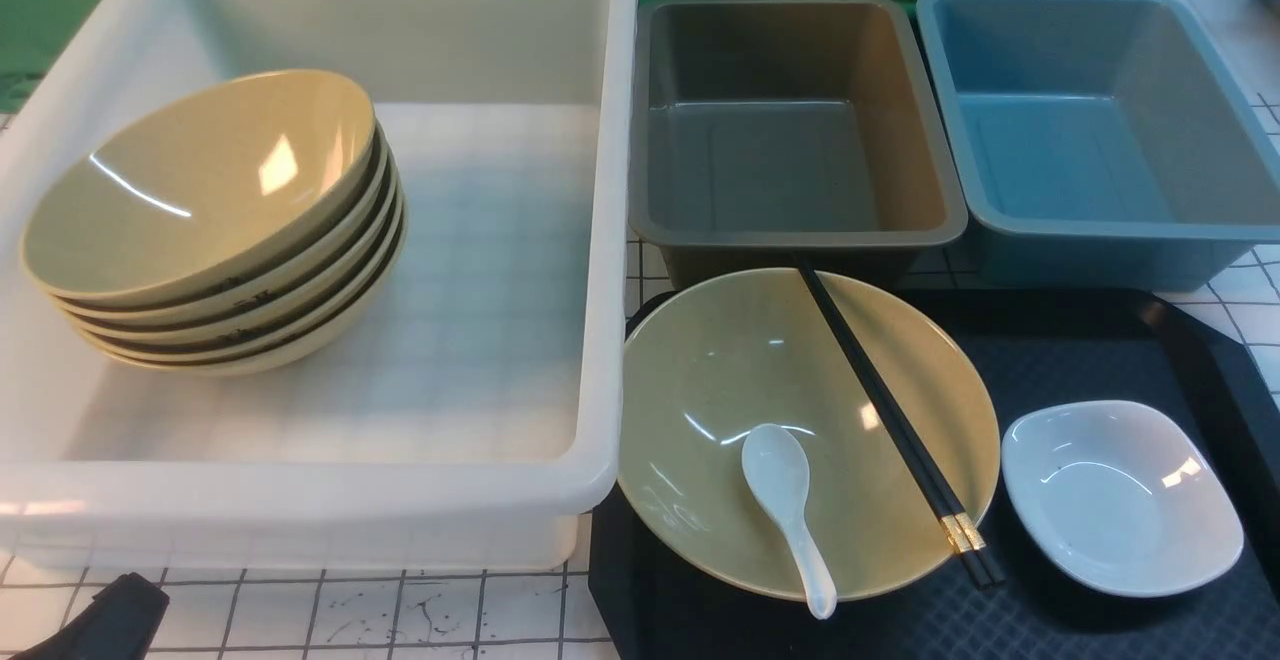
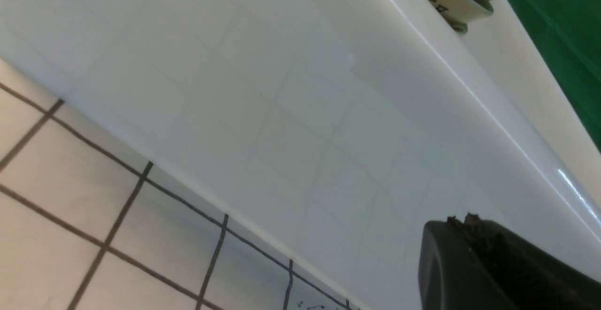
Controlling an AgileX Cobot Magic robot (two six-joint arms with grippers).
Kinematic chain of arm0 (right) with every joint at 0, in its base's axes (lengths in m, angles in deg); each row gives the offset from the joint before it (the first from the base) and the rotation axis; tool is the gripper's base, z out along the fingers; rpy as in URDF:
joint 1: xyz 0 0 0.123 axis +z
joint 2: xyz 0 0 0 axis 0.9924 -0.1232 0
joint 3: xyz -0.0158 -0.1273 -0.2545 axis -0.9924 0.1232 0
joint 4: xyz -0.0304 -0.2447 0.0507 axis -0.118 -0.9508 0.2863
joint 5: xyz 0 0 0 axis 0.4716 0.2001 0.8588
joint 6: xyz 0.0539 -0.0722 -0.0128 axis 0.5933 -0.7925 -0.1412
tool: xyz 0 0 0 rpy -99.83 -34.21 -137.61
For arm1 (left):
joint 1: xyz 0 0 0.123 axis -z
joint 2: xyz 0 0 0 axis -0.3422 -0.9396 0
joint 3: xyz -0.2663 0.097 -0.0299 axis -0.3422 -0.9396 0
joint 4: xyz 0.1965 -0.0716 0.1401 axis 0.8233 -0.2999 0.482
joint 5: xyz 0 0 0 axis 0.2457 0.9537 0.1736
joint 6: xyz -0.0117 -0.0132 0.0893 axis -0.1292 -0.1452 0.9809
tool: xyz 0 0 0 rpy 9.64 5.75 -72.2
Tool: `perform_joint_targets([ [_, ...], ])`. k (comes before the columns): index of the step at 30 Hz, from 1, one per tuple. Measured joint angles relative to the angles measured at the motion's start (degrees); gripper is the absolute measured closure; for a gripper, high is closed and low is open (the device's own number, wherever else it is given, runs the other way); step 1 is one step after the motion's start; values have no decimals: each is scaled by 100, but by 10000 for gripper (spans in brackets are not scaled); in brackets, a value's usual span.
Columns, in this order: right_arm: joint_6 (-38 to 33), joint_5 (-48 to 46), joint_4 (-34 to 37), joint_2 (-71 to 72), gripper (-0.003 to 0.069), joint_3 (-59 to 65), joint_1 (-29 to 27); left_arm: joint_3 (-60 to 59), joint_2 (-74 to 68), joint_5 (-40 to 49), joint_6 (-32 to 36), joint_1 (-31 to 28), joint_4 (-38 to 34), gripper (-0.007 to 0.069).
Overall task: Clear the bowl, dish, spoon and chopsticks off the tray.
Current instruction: Use the right arm to grab the plate
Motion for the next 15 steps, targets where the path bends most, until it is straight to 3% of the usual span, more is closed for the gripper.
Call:
perform_joint_targets([
  [9,0,0,0,0,424,0,0,-21,0,-157,-34,0,-141,626],
  [11,0,0,0,0,424,0,0,-39,0,-443,-244,0,-565,626],
  [15,0,0,0,0,424,0,0,-39,0,-1080,-780,0,-2112,626],
])
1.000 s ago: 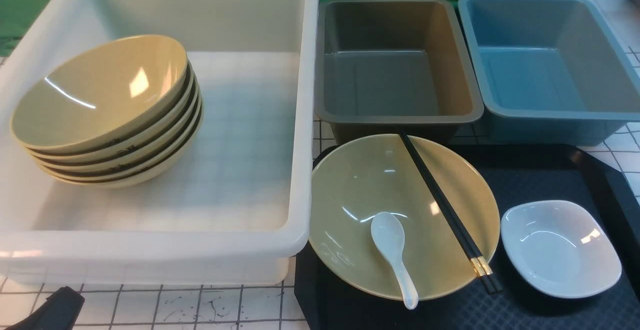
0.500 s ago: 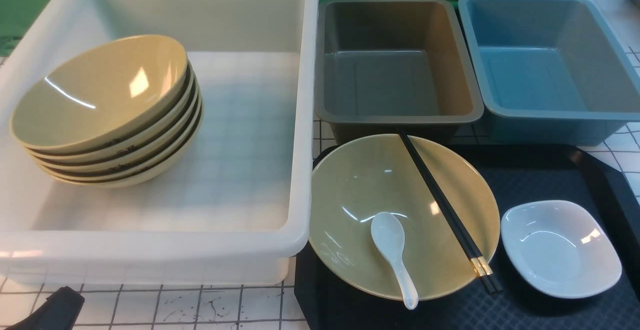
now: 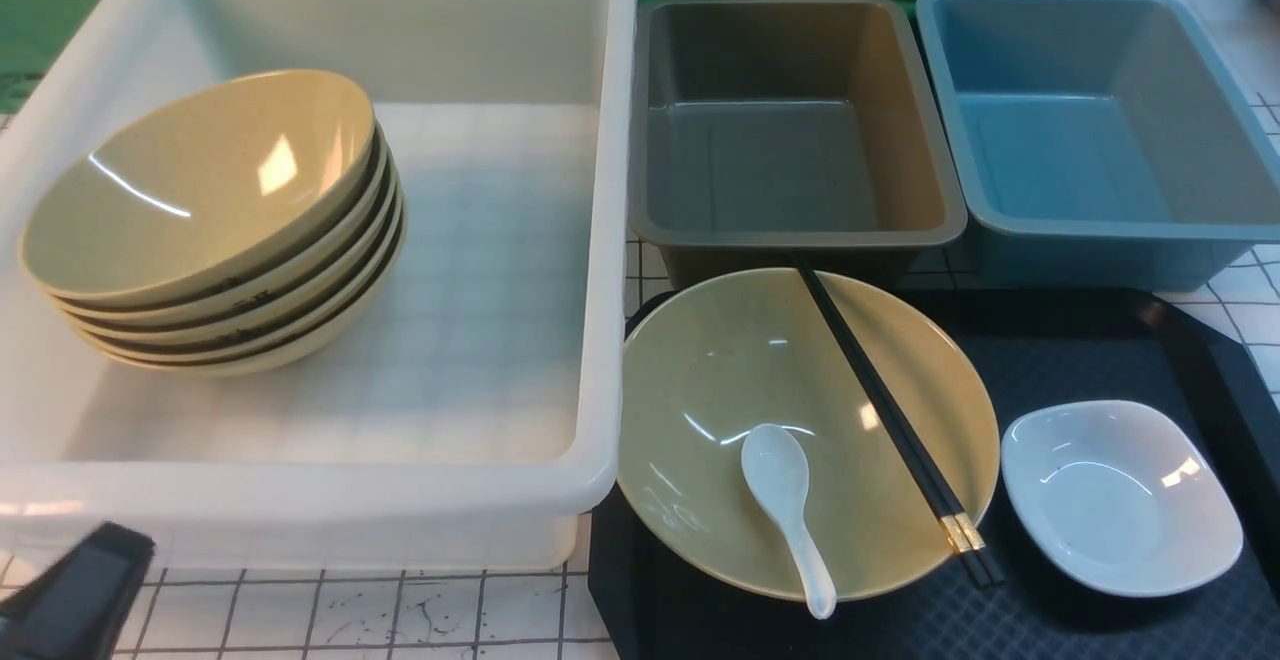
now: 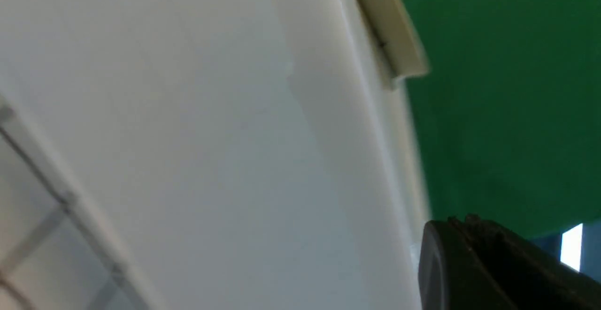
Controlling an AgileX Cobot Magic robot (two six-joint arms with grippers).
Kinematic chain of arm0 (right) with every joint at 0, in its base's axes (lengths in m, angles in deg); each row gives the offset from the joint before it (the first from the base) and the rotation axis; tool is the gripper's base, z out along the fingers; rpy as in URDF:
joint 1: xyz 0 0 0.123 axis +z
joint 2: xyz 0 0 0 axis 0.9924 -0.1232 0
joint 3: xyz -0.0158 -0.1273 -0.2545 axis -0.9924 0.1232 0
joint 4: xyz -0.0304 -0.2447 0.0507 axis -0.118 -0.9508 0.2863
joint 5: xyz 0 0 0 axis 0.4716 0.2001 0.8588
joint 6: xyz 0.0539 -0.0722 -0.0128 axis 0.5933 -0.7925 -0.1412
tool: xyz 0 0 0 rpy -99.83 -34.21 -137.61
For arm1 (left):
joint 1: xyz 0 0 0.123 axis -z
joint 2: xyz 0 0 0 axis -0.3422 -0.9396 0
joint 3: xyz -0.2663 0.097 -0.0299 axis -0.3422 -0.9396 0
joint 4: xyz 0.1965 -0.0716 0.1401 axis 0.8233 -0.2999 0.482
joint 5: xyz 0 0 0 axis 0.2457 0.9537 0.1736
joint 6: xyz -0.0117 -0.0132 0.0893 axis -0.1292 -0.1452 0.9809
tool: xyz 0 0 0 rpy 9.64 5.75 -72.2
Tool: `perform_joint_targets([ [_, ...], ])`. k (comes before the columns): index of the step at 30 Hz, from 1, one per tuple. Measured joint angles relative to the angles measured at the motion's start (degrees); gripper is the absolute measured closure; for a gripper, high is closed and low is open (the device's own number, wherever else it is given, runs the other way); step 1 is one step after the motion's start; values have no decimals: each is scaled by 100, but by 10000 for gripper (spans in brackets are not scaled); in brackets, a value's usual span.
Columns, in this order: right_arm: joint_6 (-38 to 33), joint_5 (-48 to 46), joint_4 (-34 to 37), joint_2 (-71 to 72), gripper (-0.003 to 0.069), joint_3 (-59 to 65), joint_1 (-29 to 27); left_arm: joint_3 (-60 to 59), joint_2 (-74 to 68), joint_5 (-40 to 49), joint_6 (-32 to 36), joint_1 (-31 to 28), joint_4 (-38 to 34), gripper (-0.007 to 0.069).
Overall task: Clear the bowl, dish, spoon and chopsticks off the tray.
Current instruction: Use the right arm to grab the plate
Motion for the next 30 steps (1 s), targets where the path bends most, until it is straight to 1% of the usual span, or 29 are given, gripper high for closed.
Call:
perform_joint_targets([
  [2,0,0,0,0,424,0,0,-5,0,-265,-34,0,-423,626],
  [4,0,0,0,0,424,0,0,-1,0,-611,-9,0,-695,626],
  [6,0,0,0,0,424,0,0,-1,0,-778,27,31,-793,626],
  [9,0,0,0,0,424,0,0,203,0,-488,226,178,-661,626],
  [11,0,0,0,0,424,0,0,794,-172,-22,723,384,-223,626],
  [14,0,0,0,0,424,0,0,1393,-608,421,1115,566,125,626],
  [15,0,0,0,0,424,0,0,1841,-1034,888,1371,677,274,626],
  [17,0,0,0,0,424,0,0,2386,-1616,1544,1657,771,368,626],
  [19,0,0,0,0,424,0,0,2738,-2079,2079,1887,816,398,626],
  [20,0,0,0,0,424,0,0,3056,-2403,2464,2098,834,398,626],
  [21,0,0,0,0,424,0,0,3099,-2505,2584,2175,842,398,626],
  [22,0,0,0,0,424,0,0,3410,-2831,2972,2506,853,361,626],
  [24,0,0,0,0,424,0,0,3746,-3259,3445,3062,897,155,626],
  [27,116,65,58,0,424,0,0,3984,-3631,3748,3566,1113,-222,626],
  [29,586,263,379,0,424,25,0,4084,-3893,3817,3861,1395,-507,626],
  [30,1071,500,634,0,424,63,0,4139,-4038,3837,4030,1577,-607,625],
])
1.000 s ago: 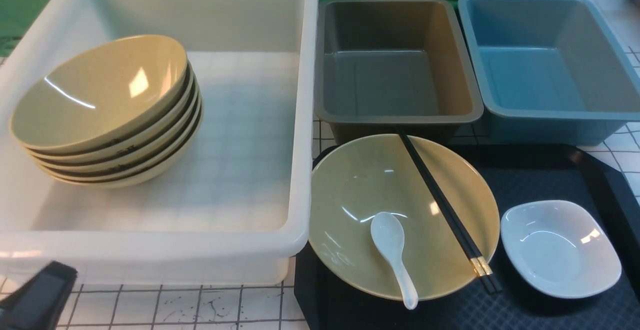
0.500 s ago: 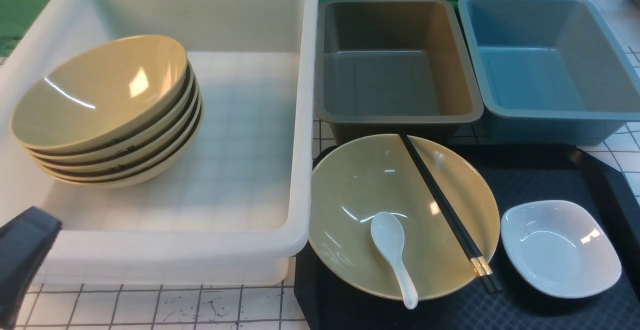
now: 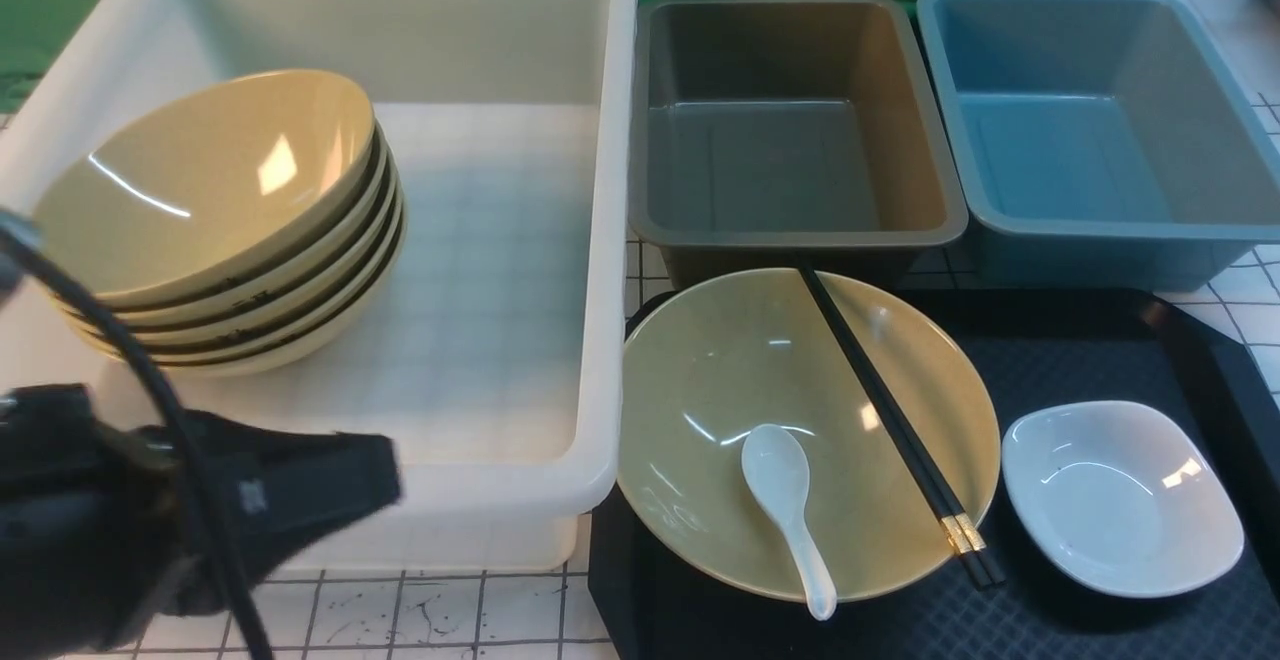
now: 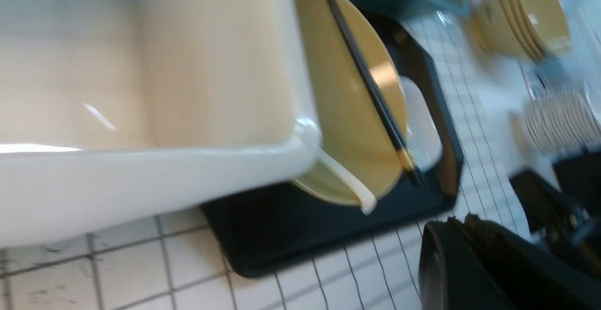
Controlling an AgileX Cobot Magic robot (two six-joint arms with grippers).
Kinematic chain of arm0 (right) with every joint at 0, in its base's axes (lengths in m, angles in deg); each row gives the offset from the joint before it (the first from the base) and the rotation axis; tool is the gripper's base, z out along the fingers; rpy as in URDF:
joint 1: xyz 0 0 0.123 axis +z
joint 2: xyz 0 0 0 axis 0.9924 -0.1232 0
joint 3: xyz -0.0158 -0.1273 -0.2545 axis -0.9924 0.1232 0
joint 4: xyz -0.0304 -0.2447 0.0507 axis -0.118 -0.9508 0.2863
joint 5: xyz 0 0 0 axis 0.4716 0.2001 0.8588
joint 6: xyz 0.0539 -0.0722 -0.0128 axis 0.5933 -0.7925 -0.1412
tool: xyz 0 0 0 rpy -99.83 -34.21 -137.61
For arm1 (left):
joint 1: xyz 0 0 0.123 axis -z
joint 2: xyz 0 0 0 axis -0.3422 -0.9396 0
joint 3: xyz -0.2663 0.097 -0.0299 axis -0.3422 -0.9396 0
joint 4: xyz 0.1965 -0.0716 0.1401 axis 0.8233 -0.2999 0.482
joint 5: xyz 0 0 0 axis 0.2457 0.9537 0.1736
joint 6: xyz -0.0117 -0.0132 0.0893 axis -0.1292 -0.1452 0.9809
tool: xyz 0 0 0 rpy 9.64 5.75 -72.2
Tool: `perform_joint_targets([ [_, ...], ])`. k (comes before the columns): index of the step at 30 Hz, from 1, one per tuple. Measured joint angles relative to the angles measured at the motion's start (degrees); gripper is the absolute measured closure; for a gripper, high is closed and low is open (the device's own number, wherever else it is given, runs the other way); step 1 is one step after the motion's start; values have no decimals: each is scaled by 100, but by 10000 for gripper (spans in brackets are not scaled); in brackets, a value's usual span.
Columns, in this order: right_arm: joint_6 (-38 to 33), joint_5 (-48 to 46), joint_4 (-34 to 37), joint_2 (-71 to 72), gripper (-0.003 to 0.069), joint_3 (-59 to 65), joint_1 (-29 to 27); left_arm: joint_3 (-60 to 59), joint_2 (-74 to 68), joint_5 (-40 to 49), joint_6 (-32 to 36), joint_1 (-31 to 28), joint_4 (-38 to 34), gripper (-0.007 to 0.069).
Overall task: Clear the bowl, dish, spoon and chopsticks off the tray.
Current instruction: Use the right arm to grab the plate
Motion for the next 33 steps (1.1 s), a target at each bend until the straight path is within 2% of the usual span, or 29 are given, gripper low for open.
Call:
perform_joint_targets([
  [6,1447,937,481,0,423,35,5,183,-661,-147,344,690,-100,625],
  [7,1725,943,500,0,423,29,30,223,-784,-197,367,791,-100,625],
  [9,1996,323,523,-21,423,-195,241,331,-1036,-268,446,985,-74,625],
  [11,1792,-350,529,-189,423,-585,505,419,-1202,-310,511,1104,-61,625],
  [14,751,-1955,536,-1052,423,-2000,1381,651,-1453,-437,765,1309,-61,625],
  [15,684,-2067,536,-1124,423,-2085,1434,664,-1463,-437,765,1322,-61,625],
  [17,-29,-3482,536,-2135,423,-3081,2040,790,-1553,-648,925,1465,-67,625],
  [20,-810,-4383,473,-3075,423,-3690,2554,906,-1577,-951,1212,1597,-189,625],
  [22,-1547,-4581,345,-3925,423,-4046,2895,1048,-1577,-1080,1473,1655,-365,625],
  [25,-2258,-4492,160,-4726,423,-4211,3098,1211,-1577,-1125,1818,1681,-660,625],
  [29,-2549,-4371,-162,-5582,409,-4234,3144,1262,-1519,-1145,2176,1681,-928,625],
  [33,-2736,-4050,-454,-6367,330,-4219,3148,1280,-1323,-1115,2315,1681,-971,625],
])
